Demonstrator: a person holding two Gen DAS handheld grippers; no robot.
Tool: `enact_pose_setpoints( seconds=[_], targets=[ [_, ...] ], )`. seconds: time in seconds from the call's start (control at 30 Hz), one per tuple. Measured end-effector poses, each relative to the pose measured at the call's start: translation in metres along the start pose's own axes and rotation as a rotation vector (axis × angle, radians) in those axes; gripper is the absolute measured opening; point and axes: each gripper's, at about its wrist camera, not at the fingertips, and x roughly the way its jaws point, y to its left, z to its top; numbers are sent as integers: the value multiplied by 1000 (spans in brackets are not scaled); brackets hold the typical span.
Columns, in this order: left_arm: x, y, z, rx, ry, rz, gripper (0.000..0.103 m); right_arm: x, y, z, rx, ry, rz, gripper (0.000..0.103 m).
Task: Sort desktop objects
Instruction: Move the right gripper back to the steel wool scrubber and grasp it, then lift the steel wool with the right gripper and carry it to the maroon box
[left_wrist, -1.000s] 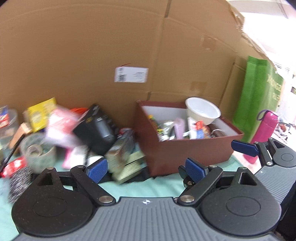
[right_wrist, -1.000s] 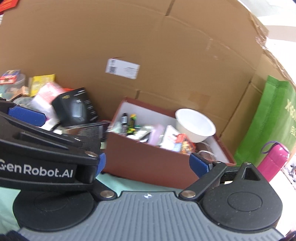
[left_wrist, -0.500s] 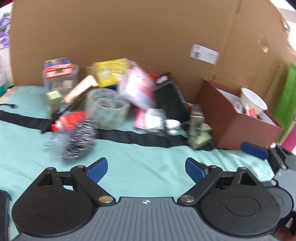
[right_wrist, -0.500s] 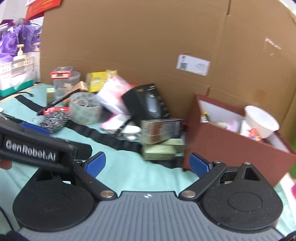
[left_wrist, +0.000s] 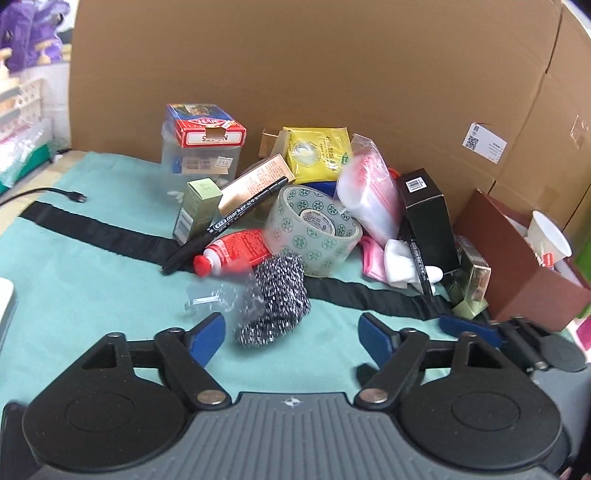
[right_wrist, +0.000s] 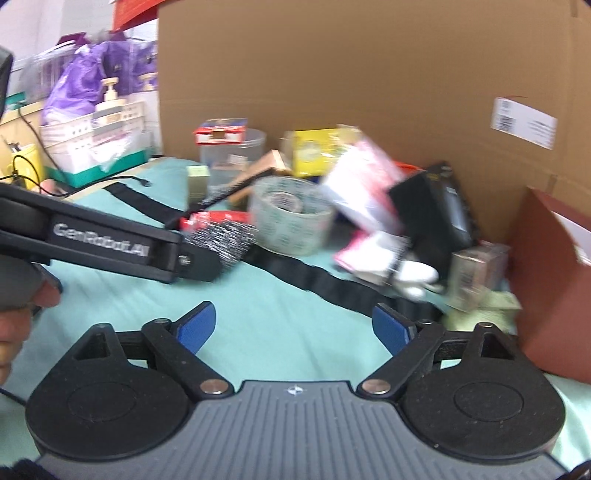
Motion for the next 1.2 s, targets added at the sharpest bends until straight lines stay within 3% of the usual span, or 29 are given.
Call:
enact_pose_setpoints(
  seconds=[0.07, 0.17, 0.3, 0.47, 0.73, 0.83, 0.93, 1.03, 1.13, 1.17, 1.2],
  targets=[
    [5, 5, 6, 2, 15, -17, 69, 12, 8, 6, -6, 3, 33, 84],
    [8, 11, 14, 14, 8, -30, 69, 29, 17, 13, -9, 9, 82, 81],
    [14, 20, 20, 41, 14, -4, 69, 51, 24, 23, 0, 20, 117, 70],
    [20, 40, 21, -1, 34, -4, 72, 69, 26, 30, 39, 25, 160, 65],
    [18, 52, 24, -51, 41, -22, 79, 77, 22, 29, 94, 44, 218, 26],
    [20, 49, 22, -27, 54, -21, 79, 66, 18, 24, 81, 51, 188, 21],
    [24, 44, 19, -5, 79, -26, 79, 53, 10, 17, 86, 63, 159, 6],
    [26, 36, 17, 22, 84, -58, 79, 40, 0, 10, 93, 69, 111, 5],
    [28, 34, 17, 33, 85, -40, 80, 31, -5, 7, 77, 67, 99, 8],
    [27, 36, 17, 24, 86, -32, 80, 27, -6, 7, 75, 47, 88, 17],
    [26, 39, 17, 11, 86, -30, 80, 25, -5, 8, 73, 33, 84, 37]
  ],
)
